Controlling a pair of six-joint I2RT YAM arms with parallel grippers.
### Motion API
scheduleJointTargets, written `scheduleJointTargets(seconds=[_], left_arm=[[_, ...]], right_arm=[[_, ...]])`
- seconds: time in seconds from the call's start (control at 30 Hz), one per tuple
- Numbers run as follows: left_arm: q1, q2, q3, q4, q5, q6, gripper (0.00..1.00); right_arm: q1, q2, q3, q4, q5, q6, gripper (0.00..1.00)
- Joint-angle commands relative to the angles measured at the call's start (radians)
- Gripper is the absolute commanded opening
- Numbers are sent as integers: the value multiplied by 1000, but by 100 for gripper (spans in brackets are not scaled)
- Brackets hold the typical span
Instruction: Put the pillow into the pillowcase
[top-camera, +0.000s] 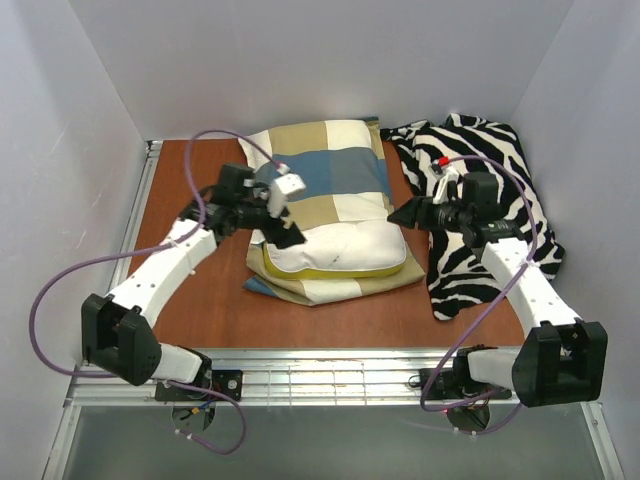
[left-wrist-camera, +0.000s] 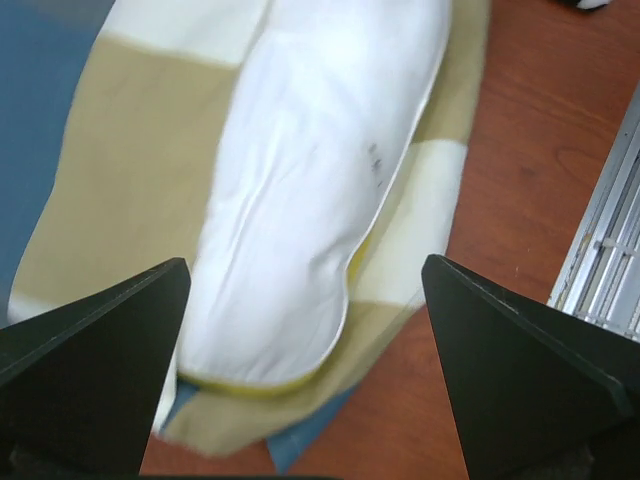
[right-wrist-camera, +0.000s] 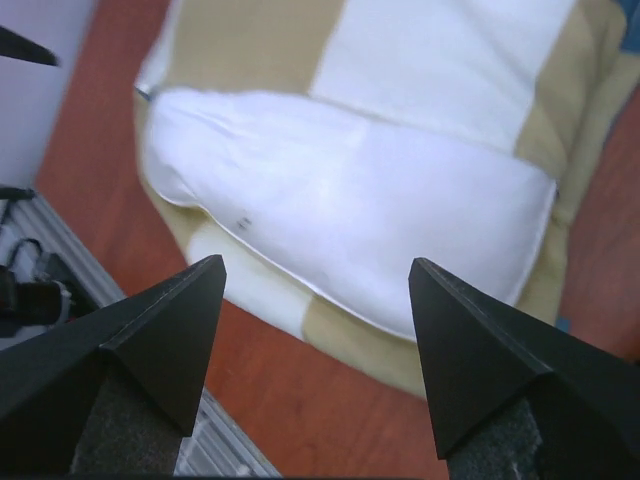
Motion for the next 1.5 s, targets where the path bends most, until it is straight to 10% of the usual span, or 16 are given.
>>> scheduleJointTargets(seconds=[0.0, 0.23, 0.5, 0.67, 0.7, 1.37, 1.47], left_arm=[[-260, 56, -43, 200, -218, 1, 90], [-503, 389, 102, 445, -362, 117, 91], [-541, 671, 214, 586, -539, 149, 88], [-494, 638, 188, 503, -469, 84, 2], [-482, 613, 190, 477, -436, 68, 0], [-226, 414, 86, 369, -116, -295, 0], [-175, 417, 112, 389, -59, -425, 0]], right_arm=[[13, 39, -74, -187, 196, -189, 70], [10, 112, -73, -207, 500, -373, 66], [-21, 138, -128, -210, 497, -404, 66], [-22, 177, -131, -213, 471, -432, 66], [-24, 186, -124, -212, 465, -432, 66], [99, 494, -58, -118, -18, -306, 65], [136, 522, -75, -99, -47, -294, 37]])
